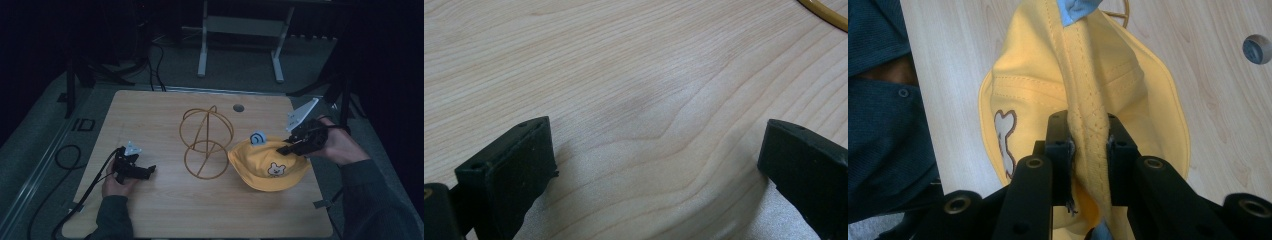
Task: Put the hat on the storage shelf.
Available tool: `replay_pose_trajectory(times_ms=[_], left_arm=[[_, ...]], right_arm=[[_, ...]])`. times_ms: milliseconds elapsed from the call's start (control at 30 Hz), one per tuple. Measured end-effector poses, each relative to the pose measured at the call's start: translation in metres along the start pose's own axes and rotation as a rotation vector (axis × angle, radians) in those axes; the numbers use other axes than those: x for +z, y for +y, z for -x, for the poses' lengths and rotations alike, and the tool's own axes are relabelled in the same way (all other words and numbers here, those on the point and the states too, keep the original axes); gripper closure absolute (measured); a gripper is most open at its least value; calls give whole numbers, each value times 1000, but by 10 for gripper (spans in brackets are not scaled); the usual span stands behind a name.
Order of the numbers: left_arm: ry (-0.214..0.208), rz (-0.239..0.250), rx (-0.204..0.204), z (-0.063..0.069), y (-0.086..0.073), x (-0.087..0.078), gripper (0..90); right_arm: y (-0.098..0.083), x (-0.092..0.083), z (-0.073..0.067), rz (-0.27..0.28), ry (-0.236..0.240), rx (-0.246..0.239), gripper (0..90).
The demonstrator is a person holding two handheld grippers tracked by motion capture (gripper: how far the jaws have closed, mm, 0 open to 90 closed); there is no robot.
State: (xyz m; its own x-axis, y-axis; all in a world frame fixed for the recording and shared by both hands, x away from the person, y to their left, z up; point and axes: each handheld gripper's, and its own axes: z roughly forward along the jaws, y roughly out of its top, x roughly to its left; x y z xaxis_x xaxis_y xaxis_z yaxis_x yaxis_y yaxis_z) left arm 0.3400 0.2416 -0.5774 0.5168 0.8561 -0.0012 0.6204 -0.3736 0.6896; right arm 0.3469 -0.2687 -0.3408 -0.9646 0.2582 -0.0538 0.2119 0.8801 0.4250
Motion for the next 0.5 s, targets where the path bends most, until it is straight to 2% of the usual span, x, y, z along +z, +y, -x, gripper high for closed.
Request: replay_pose_trajectory(times_ms=[500], left_arm=[[0,1,-1,0,0,0,16]], right_arm=[[-4,-12,9,0,-12,0,778]])
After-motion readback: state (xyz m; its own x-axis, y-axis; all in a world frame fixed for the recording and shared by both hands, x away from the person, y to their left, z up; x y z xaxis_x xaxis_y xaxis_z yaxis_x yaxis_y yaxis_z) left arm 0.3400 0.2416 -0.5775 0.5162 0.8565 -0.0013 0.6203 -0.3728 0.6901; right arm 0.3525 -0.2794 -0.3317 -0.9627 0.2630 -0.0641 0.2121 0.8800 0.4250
